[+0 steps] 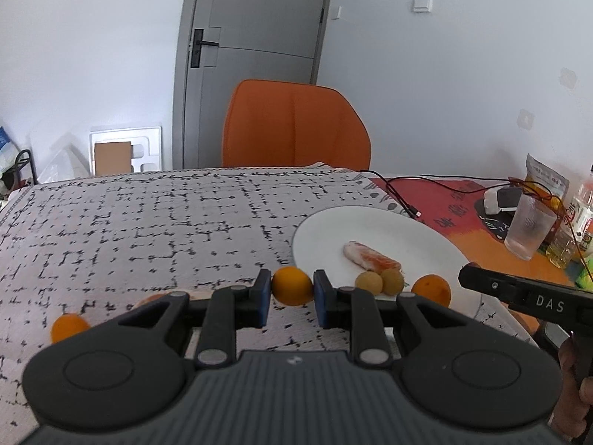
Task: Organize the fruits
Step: 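Carry the small orange and the red plum toward the white plate with both grippers, then open the left gripper over the plate while the right gripper releases the red plum, then move both open grippers back to the fruit pile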
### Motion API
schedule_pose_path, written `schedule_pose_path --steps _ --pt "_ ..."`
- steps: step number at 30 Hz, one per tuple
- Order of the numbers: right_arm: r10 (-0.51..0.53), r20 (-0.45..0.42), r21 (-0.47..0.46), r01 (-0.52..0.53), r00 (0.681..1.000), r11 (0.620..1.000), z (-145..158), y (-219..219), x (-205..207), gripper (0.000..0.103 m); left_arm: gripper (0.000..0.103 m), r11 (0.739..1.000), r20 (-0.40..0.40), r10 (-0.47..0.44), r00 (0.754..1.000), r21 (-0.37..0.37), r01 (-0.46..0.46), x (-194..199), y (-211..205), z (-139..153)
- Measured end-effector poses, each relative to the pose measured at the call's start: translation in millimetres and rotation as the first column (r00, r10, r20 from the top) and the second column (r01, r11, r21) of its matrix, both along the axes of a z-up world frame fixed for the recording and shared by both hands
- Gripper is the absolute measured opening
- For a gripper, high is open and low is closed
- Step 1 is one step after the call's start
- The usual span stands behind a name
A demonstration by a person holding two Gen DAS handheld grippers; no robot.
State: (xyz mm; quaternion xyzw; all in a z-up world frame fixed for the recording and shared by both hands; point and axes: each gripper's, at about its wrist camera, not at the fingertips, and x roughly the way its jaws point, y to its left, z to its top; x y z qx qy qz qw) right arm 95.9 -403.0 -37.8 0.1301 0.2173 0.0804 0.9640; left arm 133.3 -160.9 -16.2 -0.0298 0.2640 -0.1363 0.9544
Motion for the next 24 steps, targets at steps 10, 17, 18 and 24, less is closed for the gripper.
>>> schedule_pose_path --steps 10,17,18,24 --pt "-0.019 -0.003 0.013 0.019 1.0 1.0 -7 -15 9 0.024 0.023 0.999 -0.011 -0.033 0.999 0.039 0.034 15 -27 -5" --pt "-0.048 0.004 0.025 0.048 0.999 0.999 -9 -24 8 0.038 0.023 0.998 -0.019 -0.038 0.999 0.049 0.039 27 -39 -6" --pt "-0.048 0.007 0.024 0.048 0.999 0.999 -8 -24 6 0.039 0.023 0.998 -0.021 -0.043 0.999 0.052 0.044 28 -41 -6" --pt "-0.046 0.008 0.027 0.046 0.999 0.999 -9 -25 0 0.044 0.033 0.994 0.0 -0.045 0.999 0.095 0.045 28 -49 -2"
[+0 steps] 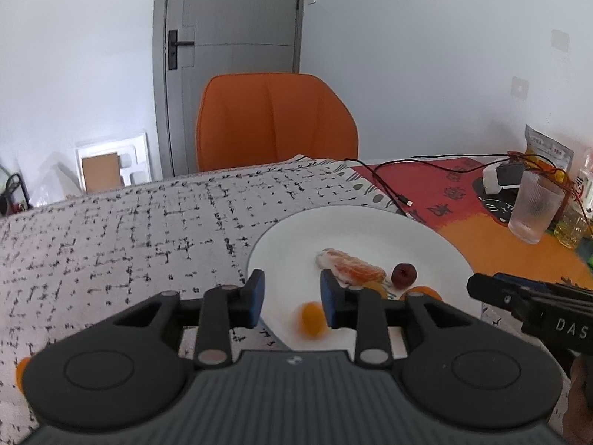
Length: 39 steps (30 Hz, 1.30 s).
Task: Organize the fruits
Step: 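Move both open grippers back to the fruit pile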
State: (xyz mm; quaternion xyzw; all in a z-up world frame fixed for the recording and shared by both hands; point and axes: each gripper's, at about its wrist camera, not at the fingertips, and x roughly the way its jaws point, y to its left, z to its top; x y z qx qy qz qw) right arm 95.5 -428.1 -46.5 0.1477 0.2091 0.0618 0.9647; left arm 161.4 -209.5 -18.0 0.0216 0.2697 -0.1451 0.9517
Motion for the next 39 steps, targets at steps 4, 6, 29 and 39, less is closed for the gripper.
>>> schedule_pose_path --steps 4,6,29,39 --pt "0.007 -0.008 0.014 -0.007 1.0 1.0 -4 2 0 0.047 0.046 1.0 -0.001 0.022 1.0 -0.003 -0.022 -4 6 0" --pt "0.01 -0.017 0.013 -0.01 1.0 1.0 -6 5 1 0.048 0.047 0.999 -0.008 0.039 0.999 -0.015 -0.039 -6 12 -1" --pt "0.05 0.017 -0.038 -0.049 0.999 0.998 10 46 -12 0.085 0.087 0.98 0.014 0.198 0.98 -0.02 -0.198 -37 80 6" --pt "0.055 0.029 -0.049 -0.054 0.998 0.997 19 67 -14 0.103 0.096 0.96 0.055 0.279 0.959 -0.044 -0.277 -53 117 13"
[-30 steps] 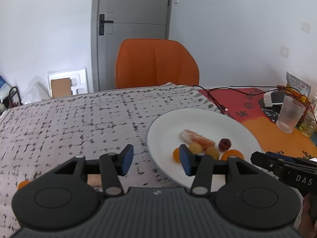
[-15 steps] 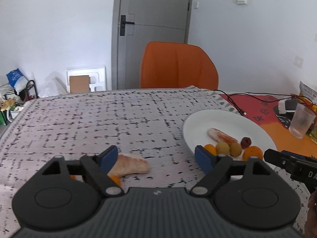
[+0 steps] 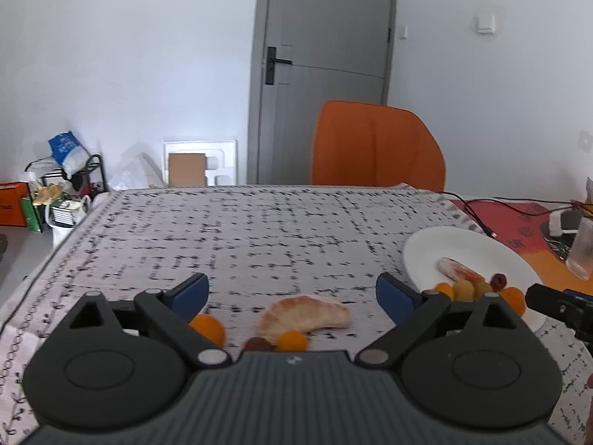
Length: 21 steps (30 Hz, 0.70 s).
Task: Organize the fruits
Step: 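Move both open grippers back to the fruit pile, then grasp a large orange with the left gripper while the right gripper grasps a small orange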
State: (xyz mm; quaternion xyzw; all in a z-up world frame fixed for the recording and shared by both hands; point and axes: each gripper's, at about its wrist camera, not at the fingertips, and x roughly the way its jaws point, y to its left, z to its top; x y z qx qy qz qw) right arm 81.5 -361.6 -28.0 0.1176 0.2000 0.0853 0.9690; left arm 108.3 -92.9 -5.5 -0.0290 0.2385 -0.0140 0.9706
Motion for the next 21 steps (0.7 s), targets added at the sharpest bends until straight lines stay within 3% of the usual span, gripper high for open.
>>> schedule_pose_path --steps 21 --pt "0.097 -0.027 -0.04 -0.098 0.995 0.994 5 54 4 0.103 0.097 0.995 0.033 0.084 0.996 -0.055 -0.083 -23 66 6"
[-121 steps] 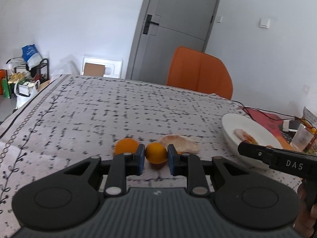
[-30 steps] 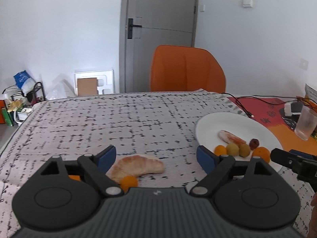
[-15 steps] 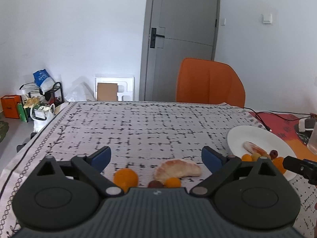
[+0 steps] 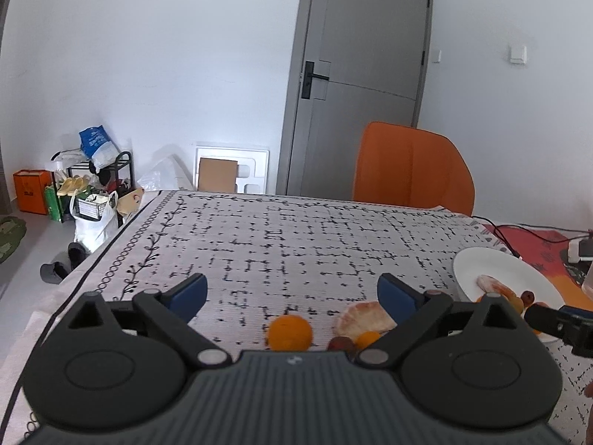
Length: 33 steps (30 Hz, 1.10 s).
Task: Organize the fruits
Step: 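Grasp a large orange with the left gripper while the right gripper grasps a small orange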
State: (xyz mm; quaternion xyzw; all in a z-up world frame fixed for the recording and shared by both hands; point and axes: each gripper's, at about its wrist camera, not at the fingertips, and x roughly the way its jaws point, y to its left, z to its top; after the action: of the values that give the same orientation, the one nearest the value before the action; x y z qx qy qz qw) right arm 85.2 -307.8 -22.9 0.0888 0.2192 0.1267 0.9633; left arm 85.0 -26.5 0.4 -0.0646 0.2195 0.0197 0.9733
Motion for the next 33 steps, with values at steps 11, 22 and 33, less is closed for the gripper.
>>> schedule_pose_path --steps 11,22,33 --pt "0.098 -0.02 -0.029 -0.099 0.995 0.995 -5 39 11 0.103 0.092 1.0 -0.012 0.018 1.0 -0.022 -0.018 1 24 -9" --pt "0.15 -0.044 -0.053 -0.153 0.988 0.987 -12 62 24 0.089 0.079 0.998 -0.056 -0.017 0.998 -0.061 0.013 12 30 -28" --pt "0.235 -0.107 -0.043 -0.241 0.966 0.97 -26 82 38 0.071 0.064 0.995 -0.117 -0.065 0.991 -0.085 0.055 27 21 -46"
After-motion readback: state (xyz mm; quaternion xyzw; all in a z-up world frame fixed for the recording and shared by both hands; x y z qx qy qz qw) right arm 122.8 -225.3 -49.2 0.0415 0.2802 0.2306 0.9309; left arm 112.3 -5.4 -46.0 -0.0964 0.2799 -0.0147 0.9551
